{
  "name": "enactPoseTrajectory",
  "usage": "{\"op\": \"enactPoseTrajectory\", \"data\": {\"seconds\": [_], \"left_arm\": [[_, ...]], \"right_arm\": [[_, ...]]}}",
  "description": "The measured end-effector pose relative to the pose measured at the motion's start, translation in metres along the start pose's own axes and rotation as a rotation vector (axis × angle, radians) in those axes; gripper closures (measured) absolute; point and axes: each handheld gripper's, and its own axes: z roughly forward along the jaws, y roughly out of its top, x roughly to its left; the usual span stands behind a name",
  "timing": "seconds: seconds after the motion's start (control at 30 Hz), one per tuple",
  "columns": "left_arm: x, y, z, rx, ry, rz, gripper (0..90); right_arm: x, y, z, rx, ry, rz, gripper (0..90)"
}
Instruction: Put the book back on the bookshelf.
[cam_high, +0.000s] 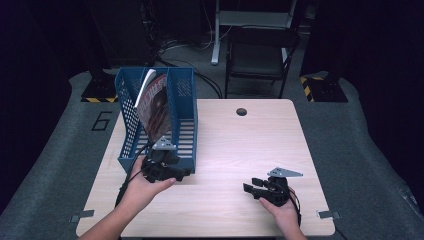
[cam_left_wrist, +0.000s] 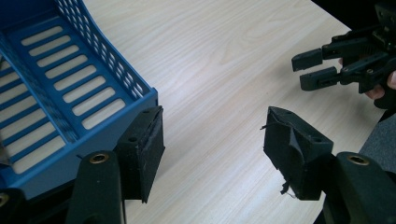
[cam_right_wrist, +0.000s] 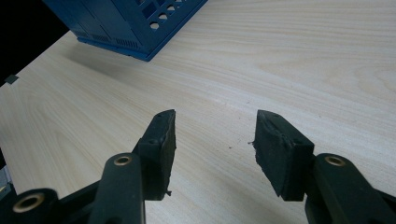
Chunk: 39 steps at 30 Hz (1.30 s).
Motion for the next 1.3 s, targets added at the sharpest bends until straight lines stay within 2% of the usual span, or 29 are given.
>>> {"op": "enactPoseTrajectory", "data": {"seconds": [0.1,0.27,0.37,0.43,0.47,0.5,0.57,0.67,0.73,0.77,0.97,1.1,1.2,1.3], "left_arm": [[-0.002,-0.008,0.005,0.007,-0.005,0.013,38.0],[-0.005,-0.025,0.018,-0.007,-0.037,0.001,38.0],[-0.006,-0.036,0.027,0.003,-0.034,-0.010,38.0],[-0.007,-0.043,0.032,0.005,-0.053,-0.046,38.0],[-0.006,-0.046,0.034,0.015,-0.059,-0.044,37.9],[-0.006,-0.049,0.036,0.012,-0.059,-0.050,38.0],[-0.004,-0.054,0.039,0.007,-0.050,-0.033,38.0],[-0.002,-0.063,0.043,-0.006,-0.060,-0.047,38.0],[-0.002,-0.069,0.046,-0.022,-0.041,-0.052,38.0],[0.000,-0.071,0.046,-0.010,-0.041,-0.048,38.0],[0.005,-0.085,0.052,-0.018,-0.036,-0.075,38.0],[0.008,-0.094,0.055,-0.002,-0.043,-0.063,38.0],[0.008,-0.100,0.059,-0.012,-0.053,-0.078,38.0],[0.009,-0.104,0.060,-0.003,-0.054,-0.071,38.0]], "right_arm": [[0.000,0.000,0.000,-0.001,0.000,-0.001,48.2],[0.000,0.000,-0.001,-0.002,-0.001,0.004,48.2],[0.000,0.000,-0.001,-0.003,-0.001,0.001,48.2],[0.000,0.000,-0.001,-0.004,-0.002,0.002,48.2],[0.000,0.000,-0.001,-0.004,-0.004,0.004,48.1],[0.000,0.000,-0.001,-0.005,-0.004,0.006,48.1],[0.000,0.000,-0.001,-0.004,-0.003,0.009,48.1],[0.000,0.000,-0.002,-0.003,-0.004,0.009,48.2],[0.000,0.000,-0.002,-0.003,-0.009,0.009,48.2],[0.000,0.000,-0.002,-0.004,-0.008,0.006,48.2],[0.000,0.000,-0.002,-0.005,-0.009,0.009,48.1],[0.000,0.000,-0.002,-0.003,-0.009,0.008,48.2],[0.000,0.000,-0.002,-0.003,-0.007,0.007,48.1],[0.000,0.000,-0.002,-0.005,-0.008,0.002,48.1]]}}
